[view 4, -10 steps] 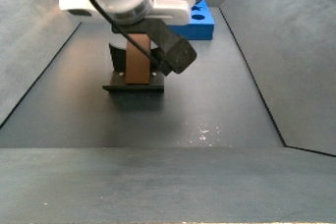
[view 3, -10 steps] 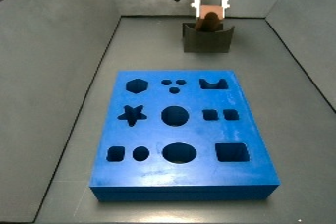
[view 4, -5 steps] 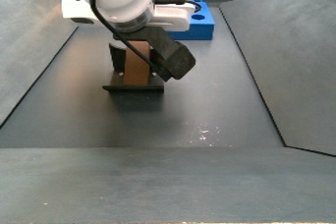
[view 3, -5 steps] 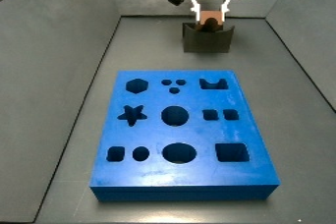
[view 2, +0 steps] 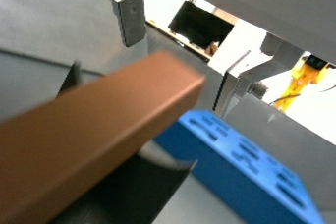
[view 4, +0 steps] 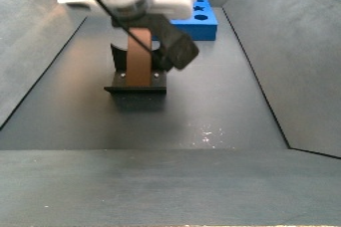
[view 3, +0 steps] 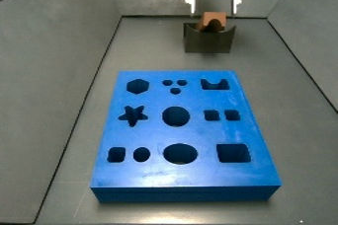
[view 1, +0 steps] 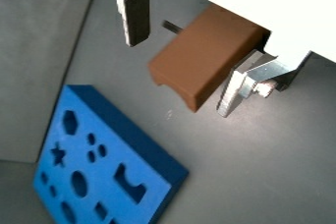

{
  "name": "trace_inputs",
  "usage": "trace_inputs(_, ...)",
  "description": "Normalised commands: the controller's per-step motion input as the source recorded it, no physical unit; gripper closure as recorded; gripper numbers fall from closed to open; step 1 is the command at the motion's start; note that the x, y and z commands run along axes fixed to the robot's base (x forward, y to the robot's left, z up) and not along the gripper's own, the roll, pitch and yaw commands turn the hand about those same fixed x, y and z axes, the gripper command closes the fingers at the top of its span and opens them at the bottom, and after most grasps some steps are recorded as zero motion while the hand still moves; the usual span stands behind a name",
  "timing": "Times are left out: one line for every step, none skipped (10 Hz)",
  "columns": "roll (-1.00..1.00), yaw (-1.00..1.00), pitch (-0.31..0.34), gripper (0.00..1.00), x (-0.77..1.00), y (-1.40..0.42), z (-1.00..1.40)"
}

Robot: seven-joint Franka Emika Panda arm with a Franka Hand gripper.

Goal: Pick up the arch object. Move up. Place the arch object on the fixture. Regrasp the arch object. Rotate the arch object. Move to above the board. Insert the arch object.
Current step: Regrasp the arch object.

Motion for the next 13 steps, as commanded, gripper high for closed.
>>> trace_inputs(0.04, 0.01, 0.042, 0.00, -0.03, 0.00, 1.00)
trace_inputs(0.04, 0.01, 0.052, 0.00, -0.03, 0.00, 1.00)
trace_inputs(0.05, 0.00, 0.065, 0.00, -0.04, 0.01, 0.87)
trace_inputs(0.05, -0.01, 0.070, 0.00, -0.04, 0.01, 0.68)
trace_inputs(0.05, -0.02, 0.073, 0.00, -0.03, 0.01, 0.43)
trace_inputs(0.05, -0.02, 0.073, 0.00, -0.02, 0.01, 0.31)
trace_inputs(1.00, 0.05, 0.063, 0.00, 0.16, -0.81, 0.78)
trace_inputs(1.00, 0.05, 0.062, 0.00, 0.16, -0.78, 0.70)
trace_inputs(1.00, 0.04, 0.058, 0.00, 0.06, -0.59, 0.53)
trace_inputs(1.00, 0.04, 0.054, 0.00, 0.01, -0.39, 0.34)
trace_inputs(1.00, 0.04, 0.050, 0.00, -0.02, -0.19, 0.13)
trace_inputs(1.00, 0.04, 0.050, 0.00, -0.01, -0.09, 0.05)
trace_inputs(1.00, 0.04, 0.049, 0.00, -0.01, -0.06, 0.04)
